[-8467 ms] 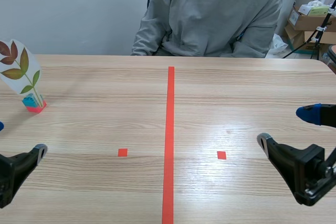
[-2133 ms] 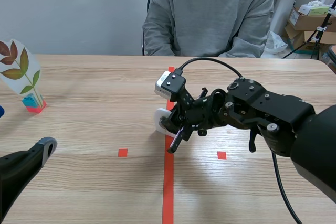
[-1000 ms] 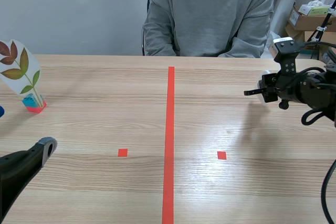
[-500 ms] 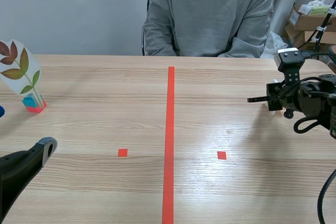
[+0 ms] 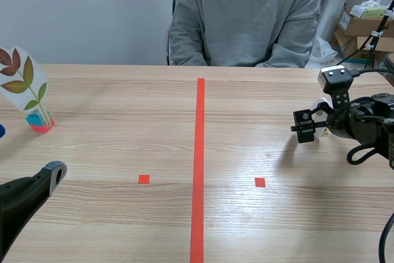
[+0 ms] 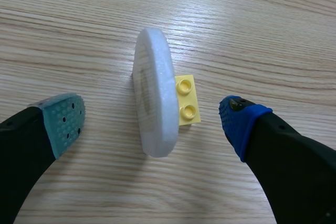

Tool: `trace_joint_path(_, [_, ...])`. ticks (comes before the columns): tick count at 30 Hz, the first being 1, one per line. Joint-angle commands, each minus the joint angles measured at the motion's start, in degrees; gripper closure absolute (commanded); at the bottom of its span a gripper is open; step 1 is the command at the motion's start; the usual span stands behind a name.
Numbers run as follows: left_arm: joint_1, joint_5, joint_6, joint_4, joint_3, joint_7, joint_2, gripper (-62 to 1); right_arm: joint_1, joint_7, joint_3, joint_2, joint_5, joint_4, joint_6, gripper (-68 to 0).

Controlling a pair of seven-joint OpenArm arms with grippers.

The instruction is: Do the leaf sorting experiment

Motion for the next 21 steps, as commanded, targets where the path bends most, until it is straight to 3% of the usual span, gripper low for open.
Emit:
trace_joint_path(1, [-0.15, -0.76, 0.11, 0.28, 0.07, -0.79, 0.44, -58.7, 1.33, 0.11, -0.17, 1.38, 0.2, 1.57, 0.04, -52.6])
trace_joint_path(5, [-0.15, -0.76, 0.11, 0.28, 0.07, -0.79, 0.44, -58.7, -0.31, -2.56, -0.17, 3.69, 0.7, 4.74, 2.8, -52.7])
trace_joint_path(9, [-0.15, -0.76, 0.11, 0.28, 0.07, -0.81, 0.44, -58.7, -7.21, -5.33, 0.42, 7.93, 3.74, 14.64, 2.86, -52.7])
trace_joint_path(15, [-0.15, -0.76, 0.11, 0.28, 0.07, -0.81, 0.44, -58.7, -25.94, -6.84, 6.19, 13.25, 5.18, 39.19, 4.52, -52.7])
trace_joint_path(21, [-0.17, -0.74, 0.11, 0.28, 0.07, -0.81, 0.44, -58.7, -46.49, -5.9, 12.87, 14.4, 4.31, 64.24, 7.67, -52.7])
